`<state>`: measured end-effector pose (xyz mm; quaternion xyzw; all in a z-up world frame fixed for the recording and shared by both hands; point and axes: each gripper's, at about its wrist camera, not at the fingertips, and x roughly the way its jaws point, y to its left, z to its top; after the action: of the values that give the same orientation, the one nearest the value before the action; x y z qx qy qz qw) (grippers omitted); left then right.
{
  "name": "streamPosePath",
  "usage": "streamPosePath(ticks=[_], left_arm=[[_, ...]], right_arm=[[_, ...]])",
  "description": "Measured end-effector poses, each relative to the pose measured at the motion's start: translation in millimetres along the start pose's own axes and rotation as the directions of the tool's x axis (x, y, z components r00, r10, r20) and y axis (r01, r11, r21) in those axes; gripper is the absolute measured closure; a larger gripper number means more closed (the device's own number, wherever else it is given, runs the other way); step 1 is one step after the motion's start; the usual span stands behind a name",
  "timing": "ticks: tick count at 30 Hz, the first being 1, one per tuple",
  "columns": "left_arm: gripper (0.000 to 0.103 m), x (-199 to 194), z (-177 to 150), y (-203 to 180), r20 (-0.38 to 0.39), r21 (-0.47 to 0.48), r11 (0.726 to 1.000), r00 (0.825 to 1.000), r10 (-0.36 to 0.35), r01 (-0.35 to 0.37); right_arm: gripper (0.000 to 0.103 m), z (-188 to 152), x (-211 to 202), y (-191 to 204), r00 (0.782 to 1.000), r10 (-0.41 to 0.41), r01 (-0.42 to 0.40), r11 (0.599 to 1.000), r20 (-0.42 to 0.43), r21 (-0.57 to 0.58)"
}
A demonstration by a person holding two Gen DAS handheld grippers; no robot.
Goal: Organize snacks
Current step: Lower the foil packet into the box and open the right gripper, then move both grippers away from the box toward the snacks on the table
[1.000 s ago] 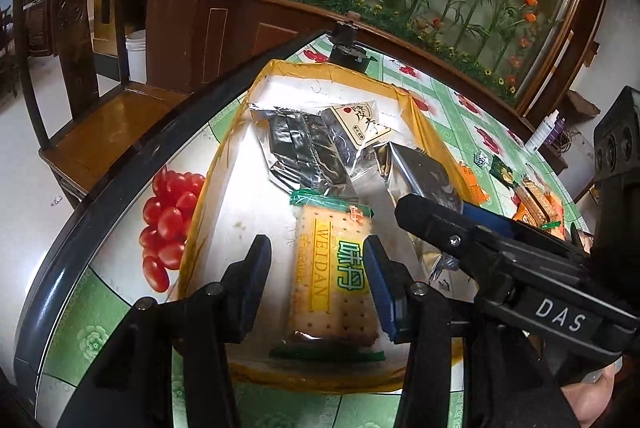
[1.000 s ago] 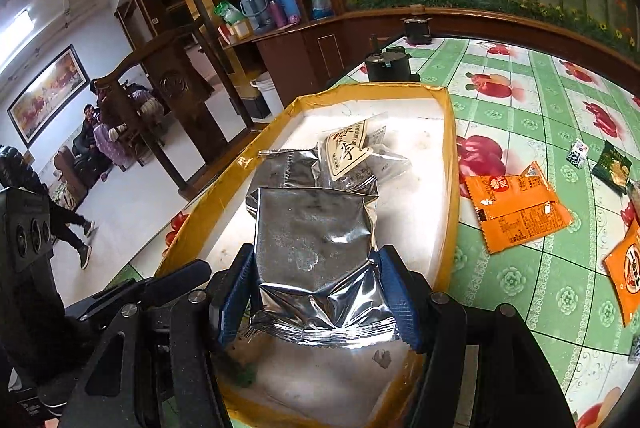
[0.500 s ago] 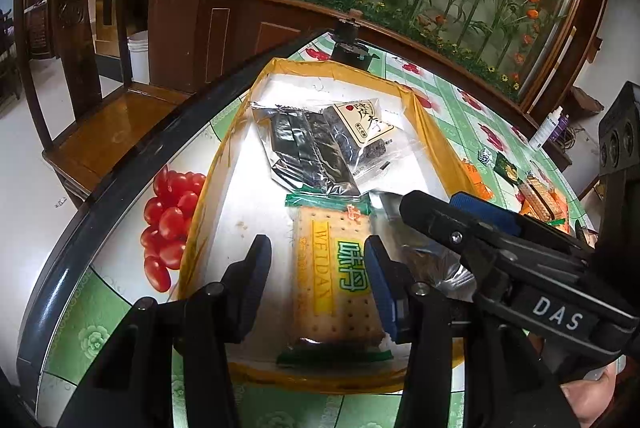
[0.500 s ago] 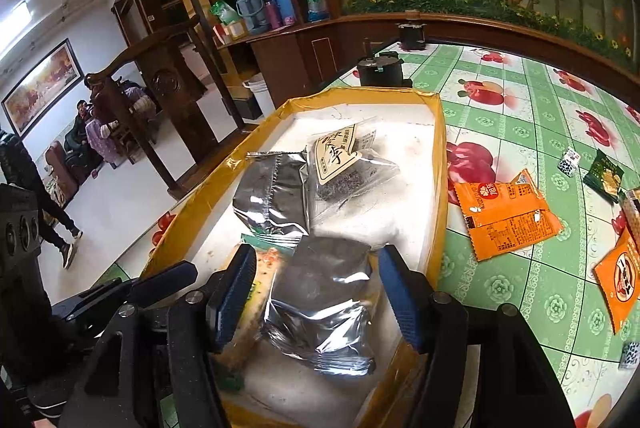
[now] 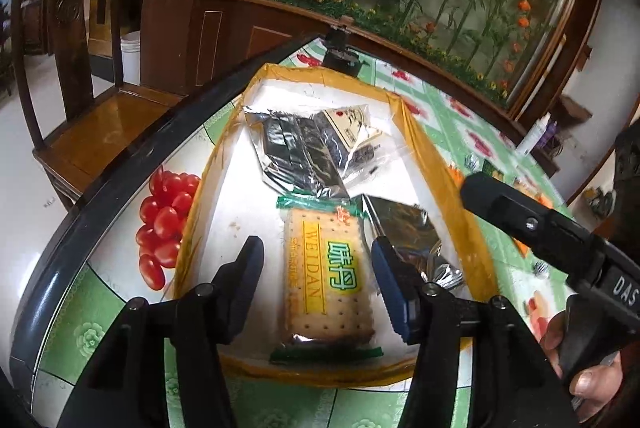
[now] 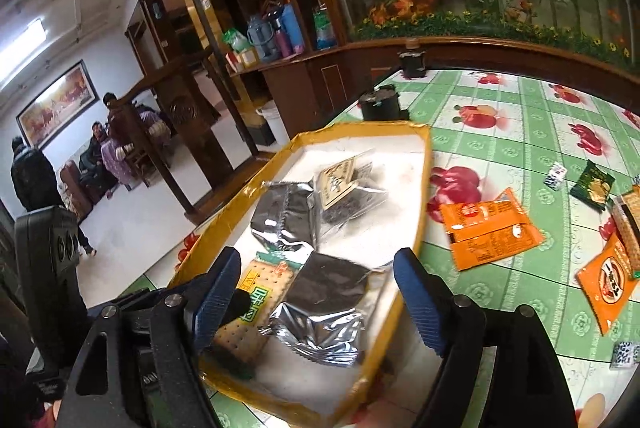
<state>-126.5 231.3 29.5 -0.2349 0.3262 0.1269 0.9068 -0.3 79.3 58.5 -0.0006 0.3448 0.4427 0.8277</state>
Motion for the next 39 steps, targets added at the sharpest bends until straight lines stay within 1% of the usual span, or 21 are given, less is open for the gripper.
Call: streamPosePath(ticks=[2,4,7,8,10,12,14,19,23,25,27,29,31,33,34,37,39], left_arm=[[0.045,-2.8,0.6,4.0,0.02,-0.033,0.999,1.0,-0.015,0.016],[0.044,-6.0,0.8,6.2,0.04,-0.047,0.998,0.999,-0.032,0.033],[0.035,-11.6,1.2,6.6,0.077,-0.047,0.997,0.995,-0.061,0.065],[0.035,-12.8,1.2,5.7,0.085,-0.043,0.996,0.994,-0.069,0.073],[0.035,-15.5,0.4,3.1,0.1,-0.037,0.995,0.992,-0.083,0.087],[0.035,-19.3,-1.4,1.1,0.114,-0.023,0.995,0.989,-0.098,0.102],[0.032,-22.0,-2.1,-0.5,0.129,-0.012,0.993,0.985,-0.112,0.115],[0.03,-21.6,-2.1,-2.9,0.125,0.0,0.99,0.982,-0.141,0.143],[0.029,-26.1,-4.3,-4.6,0.143,0.022,0.984,0.974,-0.176,0.174],[0.025,-27.7,-5.0,-4.7,0.144,0.038,0.978,0.968,-0.207,0.204],[0.025,-29.1,-4.9,-3.1,0.152,0.036,0.975,0.963,-0.222,0.219],[0.025,-28.9,-4.1,-1.4,0.157,0.024,0.974,0.961,-0.228,0.227],[0.025,-29.3,-3.8,1.1,0.164,0.006,0.976,0.962,-0.217,0.219],[0.025,-29.5,-3.8,2.0,0.168,-0.001,0.976,0.962,-0.214,0.217],[0.025,-29.8,-3.8,2.5,0.17,-0.004,0.978,0.964,-0.206,0.21],[0.025,-31.6,-4.0,6.5,0.181,-0.025,0.981,0.966,-0.186,0.194],[0.025,-31.7,-3.5,9.1,0.185,-0.044,0.984,0.969,-0.164,0.175]], right_arm=[[0.019,2.4,-1.8,-7.1,1.0,0.0,0.0,1.0,0.01,0.021],[0.019,3.8,-2.2,-13.2,1.0,0.007,-0.008,0.999,0.011,0.04],[0.019,5.2,-6.3,-20.3,0.999,0.026,-0.028,0.997,0.034,0.066],[0.019,6.3,-6.9,-22.6,0.999,0.025,-0.028,0.997,0.04,0.069],[0.019,7.5,-8.7,-27.6,0.999,0.001,-0.005,0.997,0.054,0.081],[0.019,8.8,-13.1,-34.8,0.997,-0.003,-0.006,0.995,0.079,0.103],[0.019,10.1,-15.5,-42.3,0.995,-0.026,0.015,0.992,0.093,0.124],[0.019,10.9,-10.8,-63.0,0.996,-0.057,0.042,0.979,0.069,0.199],[0.019,10.0,-3.6,-80.0,0.996,-0.082,0.072,0.966,0.032,0.246],[0.019,10.4,-3.5,-83.8,0.994,-0.102,0.091,0.963,0.03,0.253],[0.019,9.8,-2.2,-84.8,0.991,-0.129,0.117,0.961,0.03,0.249],[0.019,8.1,3.7,-85.8,0.993,-0.118,0.112,0.961,0.008,0.254],[0.019,6.9,4.4,-86.8,0.995,-0.099,0.093,0.958,0.008,0.271],[0.019,6.5,-0.7,-88.7,0.996,-0.09,0.078,0.953,0.027,0.294],[0.019,6.1,-6.3,-91.3,0.995,-0.087,0.067,0.948,0.051,0.311],[0.019,5.0,-19.4,-96.2,0.987,-0.124,0.082,0.936,0.106,0.341],[0.019,4.9,-26.2,-100.1,0.983,-0.145,0.097,0.929,0.111,0.357]])
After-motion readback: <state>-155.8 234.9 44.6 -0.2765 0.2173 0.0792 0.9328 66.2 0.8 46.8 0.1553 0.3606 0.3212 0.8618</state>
